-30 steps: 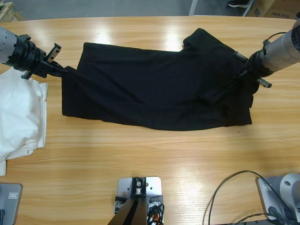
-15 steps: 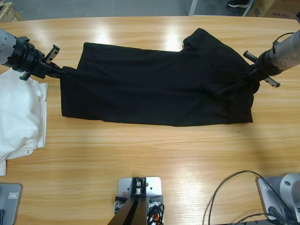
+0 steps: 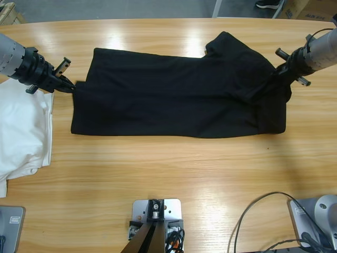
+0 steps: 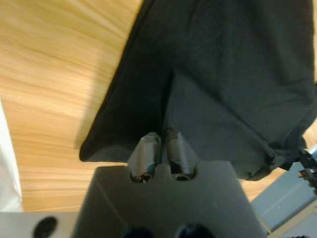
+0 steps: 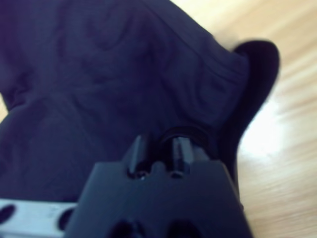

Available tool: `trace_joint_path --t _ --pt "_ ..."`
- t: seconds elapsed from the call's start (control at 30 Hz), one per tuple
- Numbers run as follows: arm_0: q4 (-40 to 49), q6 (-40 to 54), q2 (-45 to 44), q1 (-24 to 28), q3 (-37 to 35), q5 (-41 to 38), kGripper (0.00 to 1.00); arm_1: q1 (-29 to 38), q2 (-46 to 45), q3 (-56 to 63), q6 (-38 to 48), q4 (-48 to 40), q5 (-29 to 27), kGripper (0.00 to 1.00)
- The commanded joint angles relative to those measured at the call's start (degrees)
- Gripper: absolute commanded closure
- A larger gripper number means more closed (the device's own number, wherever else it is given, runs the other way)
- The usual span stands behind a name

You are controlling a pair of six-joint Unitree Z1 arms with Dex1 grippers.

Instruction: Fold clothes

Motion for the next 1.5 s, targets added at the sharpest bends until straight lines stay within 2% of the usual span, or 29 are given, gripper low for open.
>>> trace_joint_path --t 0.03,0.1,0.27,0.4,0.47,0.53,0.6,0.7,0.73,0.8,0.87,0.93,1.0,1.03,1.07,1.13,1.23,1.37,1.5 --pt "3.28 2.16 1.32 0.95 1.23 3.8 0.032 -0.5 -5.09 -1.12 -7.8 -1.02 1.22 0.0" --pt "3.6 2.67 0.55 1.3 1.18 4.19 0.032 -0.5 -6.76 -0.96 -8.08 -0.16 0.74 0.0" --pt "5.34 2.58 -4.06 0.86 1.48 4.1 0.032 -0.5 -13.18 -0.77 -6.5 10.62 -4.88 0.0" --pt "6.48 2.88 -6.45 -1.39 3.64 4.1 0.006 -0.39 -12.17 -0.52 -6.55 13.77 -5.04 0.0" --pt "6.5 2.83 -7.15 -3.57 5.01 3.92 0.0 0.27 -12.12 -0.75 -9.0 11.94 -2.25 0.0" --pt "6.5 1.98 -7.43 -6.14 6.26 3.64 0.0 0.7 -9.36 -1.51 -11.95 8.56 4.06 0.0" --pt "6.5 0.52 -7.59 -9.34 7.14 3.04 0.003 0.73 -6.37 -3.09 -13.62 8.3 7.09 0.0" --pt "6.31 -1.25 -6.66 -14.15 7.54 3.06 0.004 0.73 -7.99 -3.07 -15.1 9.3 5.98 0.0" --pt "6.03 -1.81 -6.01 -15.23 7.68 3.11 0.004 0.73 -10.13 -2.86 -14.81 12.27 4.82 0.001" --pt "5.45 -2.22 -4.86 -16.03 7.77 3.2 0.009 0.91 -15.97 0.16 -11.19 16.4 3.4 0.002" --pt "4.88 -1.89 -4.21 -16.1 7.73 3.68 0.011 1.54 -21.82 6.12 -4.21 16.35 4.03 0.0" --pt "4.48 -0.22 -3.27 -16.1 7.36 3.73 0.042 4.47 -26.53 10.54 0.53 16.42 2.24 0.009" --pt "3.72 3.51 -2.09 -16.14 6.99 3.5 0.111 9.59 -27.8 12.82 4.91 16.75 0.74 0.092" --pt "3.76 5.9 -1.63 -16.19 6.98 3.61 0.145 13.58 -27.5 13.37 7.51 17.0 -0.44 0.209" --pt "3.78 8.08 -1.19 -16.19 6.98 4.1 0.147 16.69 -26.62 13.72 9.02 16.98 -1.42 0.269" --pt "3.86 12.72 -0.51 -16.19 7.08 6.68 0.147 21.19 -22.84 15.62 11.43 15.86 -3.6 0.276" --pt "3.86 18.51 1.04 -16.49 6.64 9.55 0.138 24.36 -19.13 20.52 15.89 10.43 -6.31 0.319" --pt "3.78 23.2 3.63 -18.14 4.18 10.69 0.128 29.1 -11.31 21.98 17.65 2.08 -7.8 0.37" --pt "3.81 23.16 4.59 -20.46 1.76 10.6 0.129 29.47 -11.29 20.22 18.02 0.9 -7.73 0.386"
